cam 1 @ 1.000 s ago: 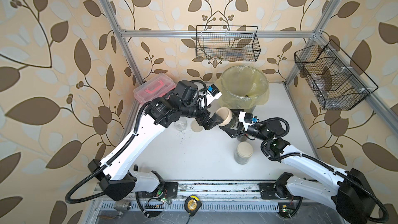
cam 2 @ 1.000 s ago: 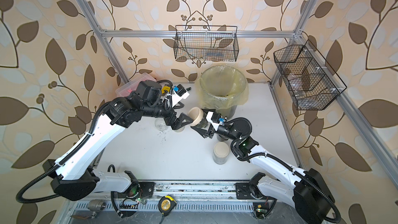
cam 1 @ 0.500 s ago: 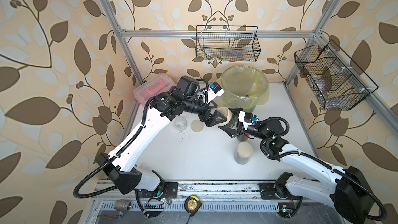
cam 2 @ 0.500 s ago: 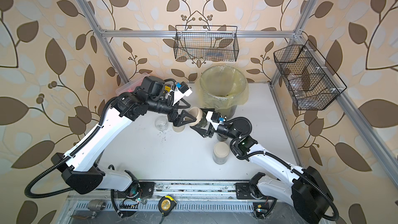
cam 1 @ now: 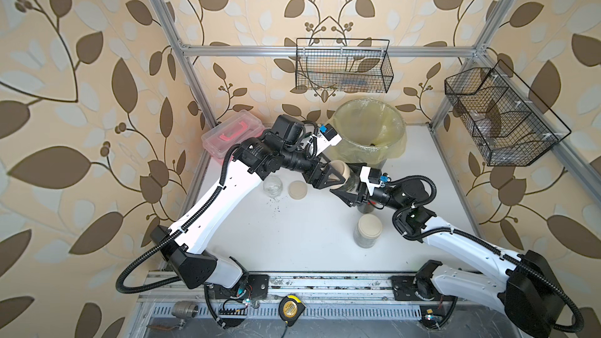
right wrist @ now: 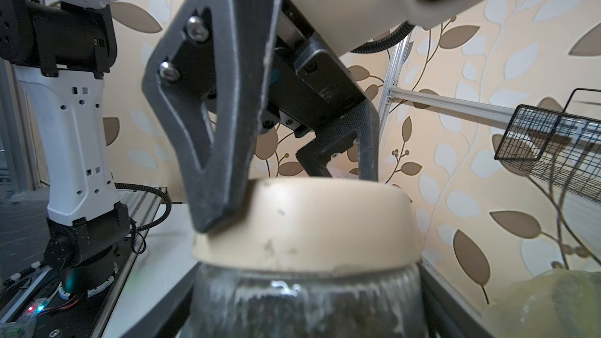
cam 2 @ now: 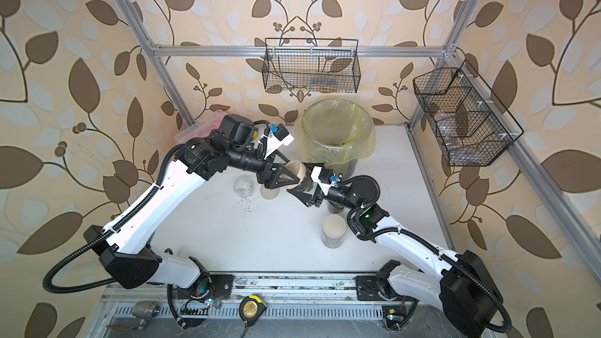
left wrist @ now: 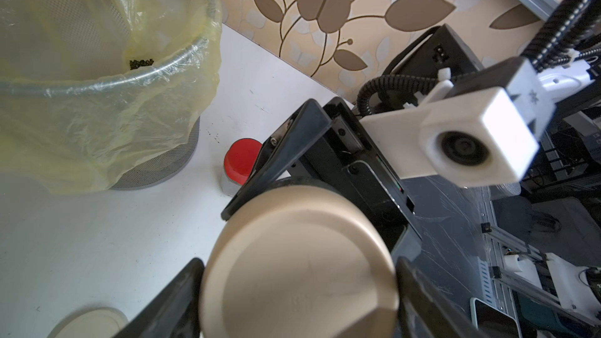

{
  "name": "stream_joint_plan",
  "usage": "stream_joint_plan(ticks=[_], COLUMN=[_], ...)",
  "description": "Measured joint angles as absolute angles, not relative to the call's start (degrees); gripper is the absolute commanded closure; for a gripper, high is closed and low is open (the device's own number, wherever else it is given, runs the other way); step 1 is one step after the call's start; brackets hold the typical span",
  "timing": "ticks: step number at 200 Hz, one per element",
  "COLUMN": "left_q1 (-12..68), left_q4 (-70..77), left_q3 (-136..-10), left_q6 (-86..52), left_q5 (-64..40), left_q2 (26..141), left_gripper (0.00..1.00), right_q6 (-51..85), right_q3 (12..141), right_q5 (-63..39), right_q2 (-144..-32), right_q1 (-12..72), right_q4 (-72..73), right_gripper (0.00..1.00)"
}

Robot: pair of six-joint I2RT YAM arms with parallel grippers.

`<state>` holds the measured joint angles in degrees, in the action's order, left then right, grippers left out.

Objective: Empty moldy tea leaves from jars
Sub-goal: Unscrew the lid from the jar.

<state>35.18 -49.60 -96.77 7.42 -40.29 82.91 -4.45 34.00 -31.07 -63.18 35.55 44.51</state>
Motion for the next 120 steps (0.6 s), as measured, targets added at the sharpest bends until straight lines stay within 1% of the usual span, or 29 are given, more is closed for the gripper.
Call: stream_joint_plan(ticks=[23,34,53,74,87,94,108,120], left_q1=[35.2,35.3,35.3,35.2,35.2,35.2,35.1,35.2], left_q4=[-49.1,-48.2,-46.5,-45.1,-44.4,-44.1,-43.4,-42.5], left_q3=[-96.8,-96.8,-96.8,-96.8,-96.7,-96.8,-96.7,-96.7], left_q6=[3.8,0.4,-8.6,-17.6,-21.7,-23.2,-25.2,-26.6], left_q5=[-38.3,-36.8,-33.7,-30.3,-28.8,-28.4,-27.8,-26.9], left_q2=[83.1,83.1,83.1,83.2,83.7,83.9,84.5,84.8], left_gripper=[0.29,0.32,0.35,0.34,0.27,0.19,0.07,0.01], right_q6=[-4.8,-6.2,-12.1,-19.1,-22.6,-23.6,-24.8,-25.5], right_q3=[34.5,34.9,35.8,36.9,37.4,37.5,37.7,37.7], right_q5=[-29.7,-28.3,-22.8,-15.9,-12.3,-10.9,-9.4,-9.3], right_q2=[-63.2,-63.2,-63.3,-64.5,-65.6,-66.2,-67.0,-67.2], right_q1=[35.6,35.6,36.8,38.6,39.4,39.6,39.7,39.8], right_q4=[42.8,42.0,40.3,39.6,39.7,40.0,40.5,40.7], right_gripper=[0.53,0.53,0.53,0.53,0.53,0.53,0.53,0.53])
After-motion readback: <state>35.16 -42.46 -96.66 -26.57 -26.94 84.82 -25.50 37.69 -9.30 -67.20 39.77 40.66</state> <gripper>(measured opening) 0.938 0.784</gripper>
